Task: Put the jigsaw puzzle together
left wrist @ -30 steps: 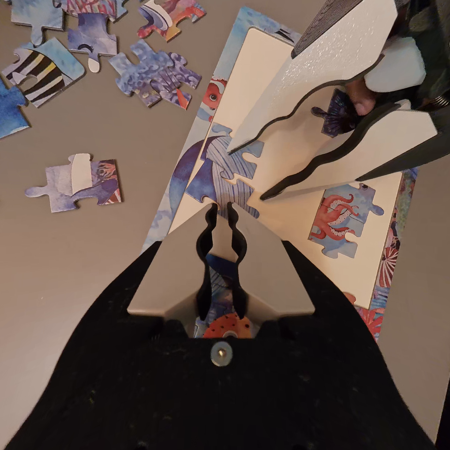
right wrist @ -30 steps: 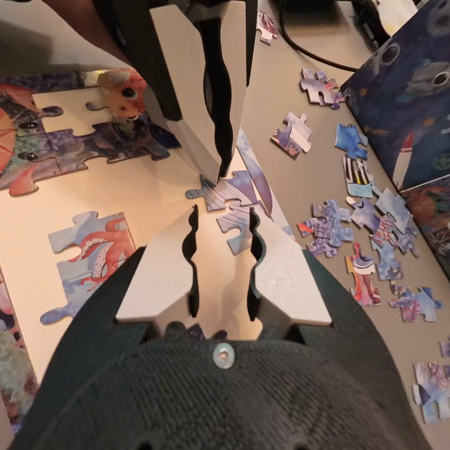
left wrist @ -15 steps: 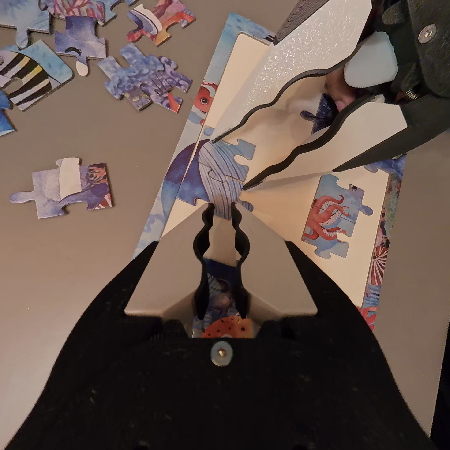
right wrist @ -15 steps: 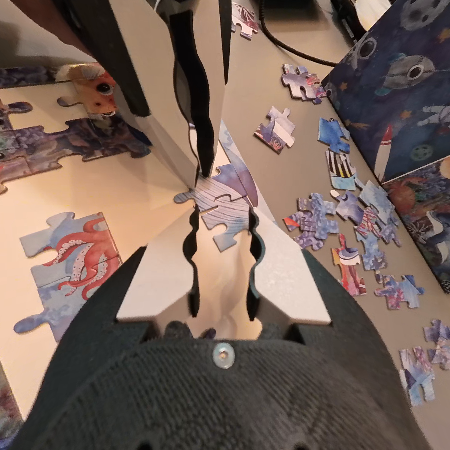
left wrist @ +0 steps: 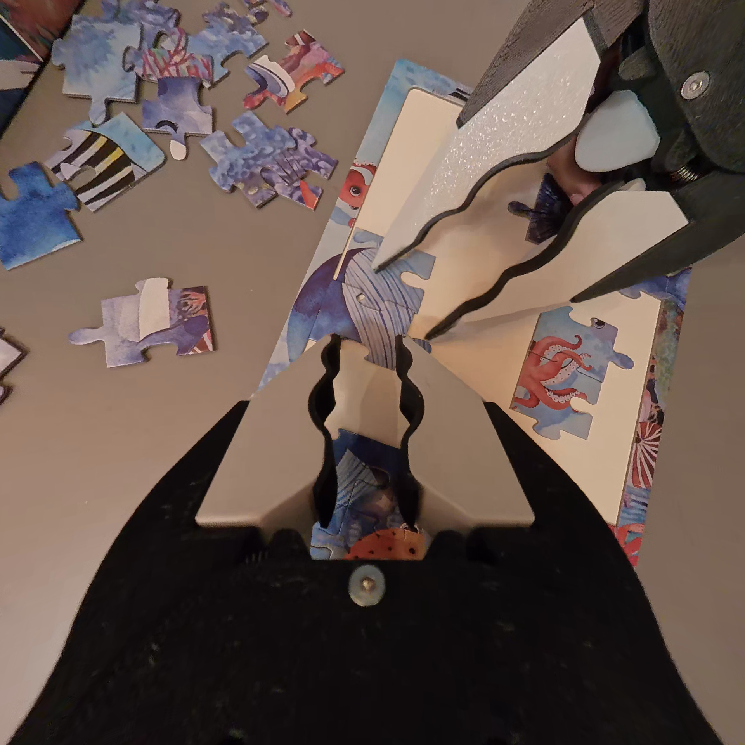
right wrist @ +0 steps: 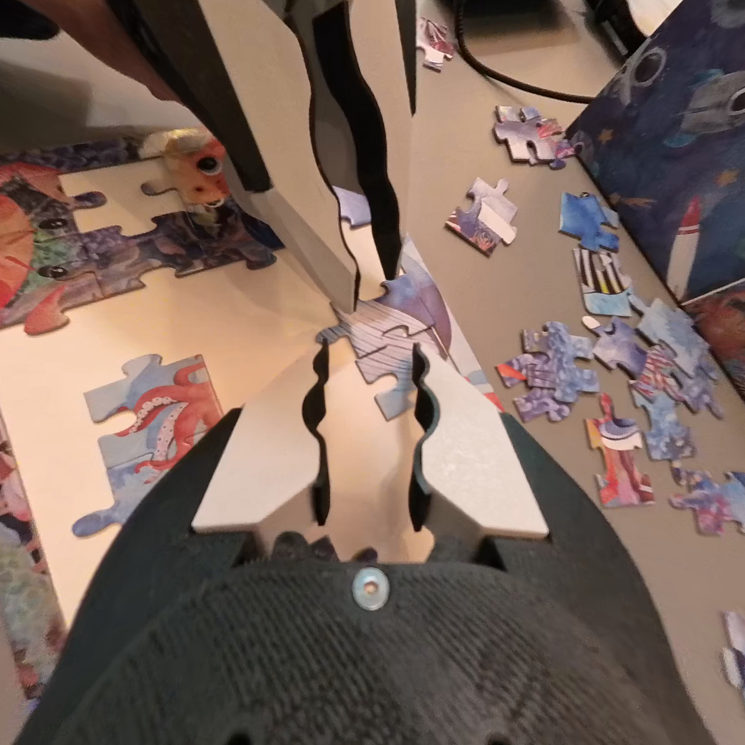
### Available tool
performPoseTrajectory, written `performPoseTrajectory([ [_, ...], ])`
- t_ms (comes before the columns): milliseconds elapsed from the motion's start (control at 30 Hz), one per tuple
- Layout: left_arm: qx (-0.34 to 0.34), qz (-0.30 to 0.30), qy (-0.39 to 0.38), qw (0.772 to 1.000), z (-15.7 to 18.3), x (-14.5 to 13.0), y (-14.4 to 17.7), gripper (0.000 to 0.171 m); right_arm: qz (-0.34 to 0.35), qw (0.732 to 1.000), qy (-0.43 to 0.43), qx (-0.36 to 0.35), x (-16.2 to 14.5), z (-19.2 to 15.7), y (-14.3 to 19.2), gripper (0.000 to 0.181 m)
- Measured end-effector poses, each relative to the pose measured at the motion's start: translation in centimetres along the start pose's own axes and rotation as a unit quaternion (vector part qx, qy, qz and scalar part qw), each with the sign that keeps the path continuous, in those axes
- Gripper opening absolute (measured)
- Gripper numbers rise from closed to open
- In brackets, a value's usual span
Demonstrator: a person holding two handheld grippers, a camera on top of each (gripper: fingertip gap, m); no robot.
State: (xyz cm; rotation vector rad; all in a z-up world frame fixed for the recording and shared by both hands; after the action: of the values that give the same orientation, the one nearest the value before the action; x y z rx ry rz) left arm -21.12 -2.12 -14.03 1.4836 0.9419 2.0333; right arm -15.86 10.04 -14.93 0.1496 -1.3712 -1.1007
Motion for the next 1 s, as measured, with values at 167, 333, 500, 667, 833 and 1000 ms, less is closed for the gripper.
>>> performPoseTrajectory([
  [167,0.002,-0.006,-0.004,1.0,0.1,-0.1,-0.2,0.026,0.012,0.999,-0.03,0.041,0.0,-0.2,-0.3,0.043],
  [333,0.001,-0.014,-0.006,1.0,0.2,-0.2,-0.4,0.026,0.012,0.997,-0.042,0.061,0.0,-0.2,-0.3,0.038],
  [500,-0.002,-0.017,-0.007,1.0,0.3,-0.2,-0.5,0.026,0.012,0.997,-0.044,0.07,0.0,-0.2,-0.3,0.033],
  [667,-0.001,-0.02,-0.009,1.0,0.3,-0.2,-0.5,0.025,0.012,0.997,-0.043,0.063,-0.1,-0.1,-0.3,0.033],
  [833,0.002,-0.024,-0.011,1.0,0.4,-0.3,-0.5,0.025,0.009,0.998,-0.042,0.053,-0.2,0.1,-0.1,0.034],
  [1000,0.011,-0.034,-0.019,0.999,0.4,-0.4,-0.4,0.021,-0.007,1.0,-0.022,0.018,-0.6,0.7,0.7,0.034],
])
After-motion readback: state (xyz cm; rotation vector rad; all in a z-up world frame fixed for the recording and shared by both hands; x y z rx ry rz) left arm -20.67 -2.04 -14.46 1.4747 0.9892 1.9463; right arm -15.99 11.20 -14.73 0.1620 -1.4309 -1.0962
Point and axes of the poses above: each gripper's, where its closed fingertips meet, y back along the fingers, x out of its top, z = x × y across the jaws, the point moved 9 cm from there along y, back along the fingers, and after that the axes turned 5 degrees about y, right-handed, at the moved point
